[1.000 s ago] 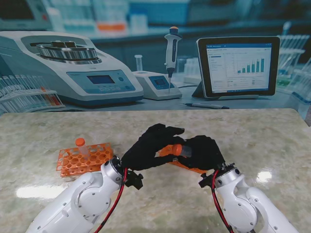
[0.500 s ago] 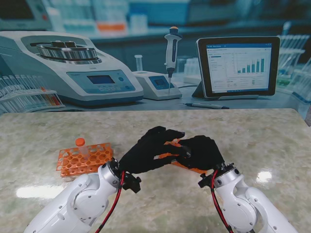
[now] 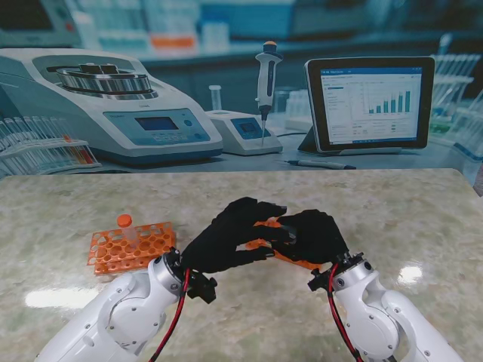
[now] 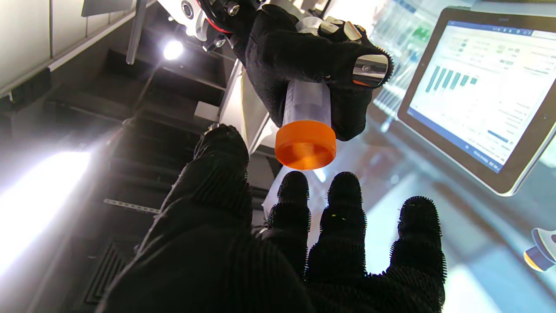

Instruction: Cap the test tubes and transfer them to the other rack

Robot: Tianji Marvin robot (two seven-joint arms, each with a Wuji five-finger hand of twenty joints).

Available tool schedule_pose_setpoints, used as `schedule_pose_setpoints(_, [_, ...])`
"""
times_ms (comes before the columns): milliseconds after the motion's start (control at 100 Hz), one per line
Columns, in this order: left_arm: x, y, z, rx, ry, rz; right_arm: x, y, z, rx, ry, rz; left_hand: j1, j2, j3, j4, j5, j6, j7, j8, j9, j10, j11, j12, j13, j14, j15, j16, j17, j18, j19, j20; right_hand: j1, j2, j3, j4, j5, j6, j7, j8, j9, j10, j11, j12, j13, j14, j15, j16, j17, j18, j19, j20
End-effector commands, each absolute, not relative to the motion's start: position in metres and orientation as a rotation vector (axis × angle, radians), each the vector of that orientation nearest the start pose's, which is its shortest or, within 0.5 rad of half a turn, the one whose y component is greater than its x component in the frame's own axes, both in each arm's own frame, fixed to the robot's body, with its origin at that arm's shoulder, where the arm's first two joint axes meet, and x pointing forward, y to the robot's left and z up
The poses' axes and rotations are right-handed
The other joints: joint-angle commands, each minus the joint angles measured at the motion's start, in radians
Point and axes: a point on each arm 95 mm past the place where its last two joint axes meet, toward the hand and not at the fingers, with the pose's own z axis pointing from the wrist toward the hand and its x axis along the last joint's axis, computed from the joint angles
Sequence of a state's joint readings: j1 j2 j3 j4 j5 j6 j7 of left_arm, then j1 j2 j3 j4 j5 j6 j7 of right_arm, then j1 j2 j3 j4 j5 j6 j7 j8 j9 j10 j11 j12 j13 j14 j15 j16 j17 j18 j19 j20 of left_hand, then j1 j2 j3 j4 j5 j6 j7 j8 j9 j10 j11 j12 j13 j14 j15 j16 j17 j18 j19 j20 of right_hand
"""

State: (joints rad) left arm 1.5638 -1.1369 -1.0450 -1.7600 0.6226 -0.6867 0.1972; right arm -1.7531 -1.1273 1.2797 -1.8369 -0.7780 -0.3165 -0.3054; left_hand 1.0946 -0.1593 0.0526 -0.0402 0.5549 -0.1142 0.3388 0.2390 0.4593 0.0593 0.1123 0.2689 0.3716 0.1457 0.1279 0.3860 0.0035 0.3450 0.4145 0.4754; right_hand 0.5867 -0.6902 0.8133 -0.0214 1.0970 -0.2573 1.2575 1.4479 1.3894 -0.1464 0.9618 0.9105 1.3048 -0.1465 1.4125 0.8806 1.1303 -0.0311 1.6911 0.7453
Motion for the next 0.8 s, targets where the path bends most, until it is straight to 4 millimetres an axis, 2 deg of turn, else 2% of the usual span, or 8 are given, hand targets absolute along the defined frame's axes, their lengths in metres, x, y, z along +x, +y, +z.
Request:
schedule_pose_setpoints(0, [0.328,-0.119,-0.240,-0.798,1.391,-2.694,0.338,0.036,-0.260,1.069,1.140,2.161,-0.010,0.056,-0.030,0.022,0.001,0.049,-0.041,-0.019,-0.043,-0.008,-0.022,-0.031,-0.031,-0.002,-0.018,-0.012,-0.019,-0.022,-0.043,0.005,0.033,0.038,0.010,-0.004,0.032,-0.061,0.062,0.029,0.051,0.017,0.018,0.021,0.022,-0.151,0.209,0.077,0.073,-0.088,0.303,0.068])
schedule_pose_setpoints(90, [0.329,-0.118,-0.239,-0.809,1.375,-2.676,0.338,0.035,-0.259,1.068,1.141,2.162,-0.024,0.078,-0.039,0.027,0.008,0.091,-0.055,-0.026,-0.045,-0.001,-0.022,-0.027,-0.031,-0.006,-0.016,-0.010,-0.020,-0.023,-0.046,0.006,0.032,0.040,0.010,-0.004,0.032,-0.062,0.061,0.029,0.050,0.015,0.018,0.021,0.022,-0.151,0.209,0.077,0.073,-0.088,0.303,0.068])
schedule_pose_setpoints(150, [0.330,-0.117,-0.238,-0.822,1.358,-2.661,0.337,0.035,-0.259,1.066,1.141,2.162,0.029,0.110,-0.036,0.020,0.027,0.114,-0.057,-0.011,-0.042,0.008,-0.019,-0.016,-0.029,-0.013,-0.011,-0.003,-0.020,-0.028,-0.050,0.008,0.033,0.039,0.009,-0.004,0.032,-0.062,0.061,0.029,0.050,0.016,0.017,0.020,0.022,-0.151,0.209,0.077,0.073,-0.088,0.303,0.068])
schedule_pose_setpoints(210, [0.331,-0.116,-0.237,-0.830,1.344,-2.647,0.337,0.035,-0.259,1.065,1.142,2.162,0.053,0.127,-0.064,0.025,0.032,0.132,-0.063,0.020,-0.044,0.012,-0.021,-0.007,-0.027,-0.015,-0.009,0.003,-0.019,-0.030,-0.052,0.014,0.034,0.038,0.010,-0.004,0.032,-0.062,0.061,0.029,0.050,0.016,0.017,0.020,0.022,-0.151,0.209,0.077,0.073,-0.088,0.303,0.068])
schedule_pose_setpoints(340, [0.335,-0.113,-0.237,-0.860,1.323,-2.628,0.337,0.035,-0.259,1.063,1.142,2.162,0.001,0.105,-0.064,0.037,0.001,0.168,-0.044,0.110,-0.055,0.013,-0.020,0.004,-0.032,-0.019,-0.008,0.009,-0.023,-0.029,-0.055,0.024,0.034,0.039,0.010,-0.004,0.032,-0.062,0.061,0.029,0.050,0.015,0.017,0.020,0.022,-0.151,0.209,0.077,0.073,-0.088,0.303,0.068])
schedule_pose_setpoints(470, [0.340,-0.111,-0.238,-0.874,1.309,-2.599,0.337,0.035,-0.259,1.062,1.143,2.162,-0.095,0.070,-0.063,0.045,-0.021,0.207,-0.067,0.101,-0.062,0.018,-0.022,0.011,-0.032,-0.021,-0.005,0.015,-0.017,-0.027,-0.056,0.030,0.034,0.038,0.010,-0.003,0.032,-0.062,0.061,0.029,0.050,0.016,0.017,0.021,0.022,-0.151,0.209,0.077,0.073,-0.088,0.303,0.068])
schedule_pose_setpoints(650, [0.343,-0.111,-0.240,-0.899,1.301,-2.583,0.337,0.036,-0.258,1.061,1.146,2.162,-0.169,0.010,-0.058,0.039,-0.053,0.234,-0.053,0.127,-0.068,0.017,-0.021,0.018,-0.034,-0.022,-0.004,0.020,-0.011,-0.022,-0.053,0.033,0.034,0.037,0.010,-0.003,0.032,-0.062,0.061,0.029,0.050,0.015,0.017,0.021,0.022,-0.151,0.209,0.077,0.073,-0.088,0.303,0.068])
schedule_pose_setpoints(790, [0.344,-0.112,-0.241,-0.894,1.315,-2.555,0.337,0.036,-0.258,1.060,1.145,2.162,-0.200,-0.022,-0.054,0.034,-0.099,0.247,0.016,0.216,-0.074,0.017,-0.010,0.041,-0.035,-0.019,-0.005,0.020,-0.002,-0.018,-0.044,0.032,0.034,0.038,0.010,-0.003,0.032,-0.062,0.061,0.029,0.050,0.015,0.017,0.021,0.022,-0.151,0.209,0.077,0.073,-0.088,0.303,0.068])
